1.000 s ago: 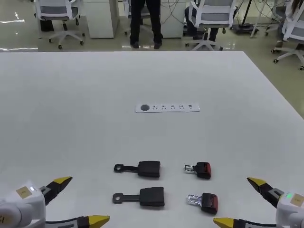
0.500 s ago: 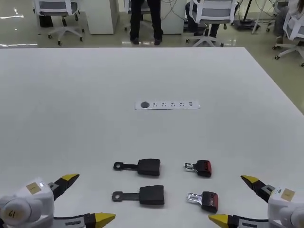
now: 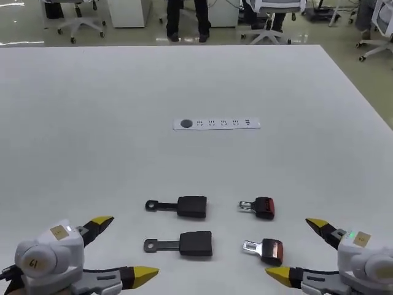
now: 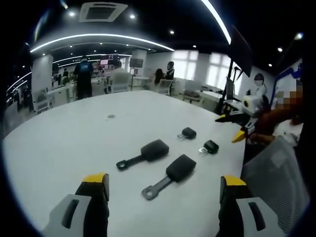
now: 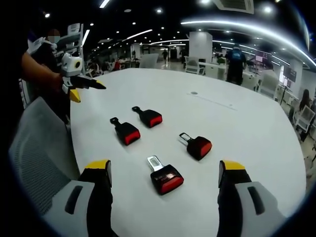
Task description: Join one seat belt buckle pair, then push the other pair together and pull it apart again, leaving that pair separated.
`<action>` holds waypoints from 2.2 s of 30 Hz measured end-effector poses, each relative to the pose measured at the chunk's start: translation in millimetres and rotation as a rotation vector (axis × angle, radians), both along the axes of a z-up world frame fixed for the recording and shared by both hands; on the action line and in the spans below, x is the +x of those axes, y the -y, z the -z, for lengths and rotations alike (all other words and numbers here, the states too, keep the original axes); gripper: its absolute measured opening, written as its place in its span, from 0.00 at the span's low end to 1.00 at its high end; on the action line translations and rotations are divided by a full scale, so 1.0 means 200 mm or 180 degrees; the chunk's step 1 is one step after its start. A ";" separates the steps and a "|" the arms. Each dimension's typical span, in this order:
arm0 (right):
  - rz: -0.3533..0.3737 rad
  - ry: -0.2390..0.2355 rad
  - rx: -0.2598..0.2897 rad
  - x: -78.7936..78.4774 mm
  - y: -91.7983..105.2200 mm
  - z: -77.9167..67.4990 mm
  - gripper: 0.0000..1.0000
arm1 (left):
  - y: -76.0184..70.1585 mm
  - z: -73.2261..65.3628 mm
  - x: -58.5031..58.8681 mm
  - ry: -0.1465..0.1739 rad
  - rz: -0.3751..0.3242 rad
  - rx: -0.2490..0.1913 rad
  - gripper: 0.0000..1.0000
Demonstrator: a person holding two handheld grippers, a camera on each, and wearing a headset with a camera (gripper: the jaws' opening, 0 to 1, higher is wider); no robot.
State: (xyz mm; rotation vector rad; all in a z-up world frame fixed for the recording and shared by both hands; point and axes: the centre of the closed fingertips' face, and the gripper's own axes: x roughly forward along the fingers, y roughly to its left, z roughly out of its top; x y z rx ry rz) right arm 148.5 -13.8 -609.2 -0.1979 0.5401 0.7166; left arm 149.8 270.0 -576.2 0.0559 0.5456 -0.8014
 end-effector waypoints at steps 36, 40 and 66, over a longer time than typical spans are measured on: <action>-0.0267 -0.0337 -0.0142 0.09 -0.06 0.21 0.87 | 0.23 0.26 0.14 -0.0201 0.0500 0.0096 0.87; -0.0307 -0.0378 -0.0163 0.09 -0.06 0.24 0.86 | 0.25 0.29 0.16 -0.0195 0.0572 0.0109 0.85; -0.0727 -0.0658 -0.0339 0.05 -0.09 0.37 0.71 | 0.48 0.45 0.15 -0.0196 0.1357 0.0447 0.66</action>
